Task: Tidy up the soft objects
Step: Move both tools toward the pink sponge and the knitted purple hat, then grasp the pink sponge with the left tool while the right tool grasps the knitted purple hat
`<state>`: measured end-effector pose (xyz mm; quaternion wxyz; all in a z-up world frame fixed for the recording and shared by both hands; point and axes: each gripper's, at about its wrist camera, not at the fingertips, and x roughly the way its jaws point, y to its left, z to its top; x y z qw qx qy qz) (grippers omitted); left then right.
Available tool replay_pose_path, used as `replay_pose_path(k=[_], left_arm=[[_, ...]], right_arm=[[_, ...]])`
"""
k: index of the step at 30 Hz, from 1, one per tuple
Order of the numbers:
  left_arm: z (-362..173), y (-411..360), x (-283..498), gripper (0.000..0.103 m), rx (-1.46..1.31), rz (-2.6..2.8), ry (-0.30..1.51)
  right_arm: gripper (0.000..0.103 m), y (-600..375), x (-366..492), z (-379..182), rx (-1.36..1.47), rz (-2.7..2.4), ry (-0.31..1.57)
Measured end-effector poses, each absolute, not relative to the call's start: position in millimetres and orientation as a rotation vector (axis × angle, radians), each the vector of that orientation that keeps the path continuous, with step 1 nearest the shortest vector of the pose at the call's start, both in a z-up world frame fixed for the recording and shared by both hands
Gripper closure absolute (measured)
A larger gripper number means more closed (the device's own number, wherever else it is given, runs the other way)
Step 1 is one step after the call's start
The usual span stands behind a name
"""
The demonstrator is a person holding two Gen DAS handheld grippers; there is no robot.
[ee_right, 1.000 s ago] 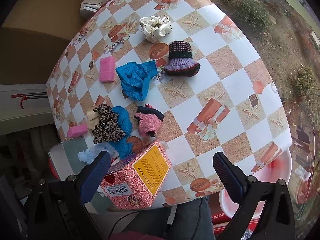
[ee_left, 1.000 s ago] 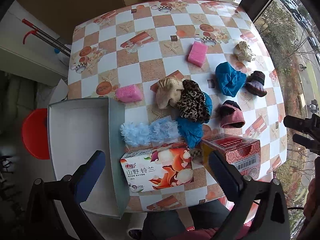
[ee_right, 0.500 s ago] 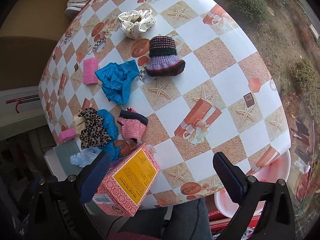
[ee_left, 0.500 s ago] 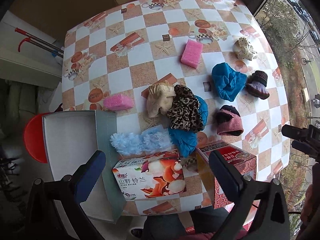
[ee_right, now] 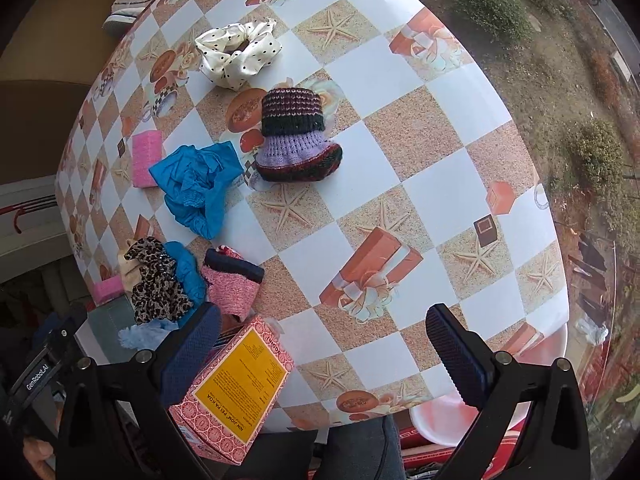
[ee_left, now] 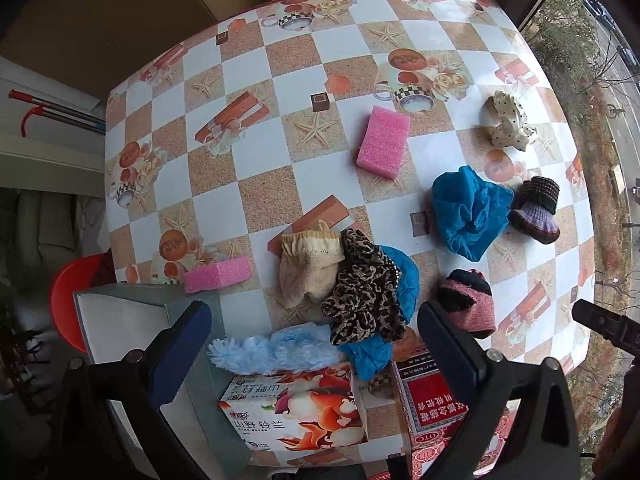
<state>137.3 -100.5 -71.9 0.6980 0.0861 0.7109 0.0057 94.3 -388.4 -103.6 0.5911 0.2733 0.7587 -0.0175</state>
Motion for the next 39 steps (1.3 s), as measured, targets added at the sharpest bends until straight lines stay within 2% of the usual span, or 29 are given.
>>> replay_pose_path(k=[23, 39], left_arm=[[-178, -143, 237, 0.000, 0.259, 0.005, 1.548], [-225, -144, 248, 0.000, 0.194, -0.079, 1.588]], right_arm=[[0.000, -410, 159, -168, 0.721, -0.140, 1.712], [0.000, -385, 191, -216, 0.548, -0.152, 1.746]])
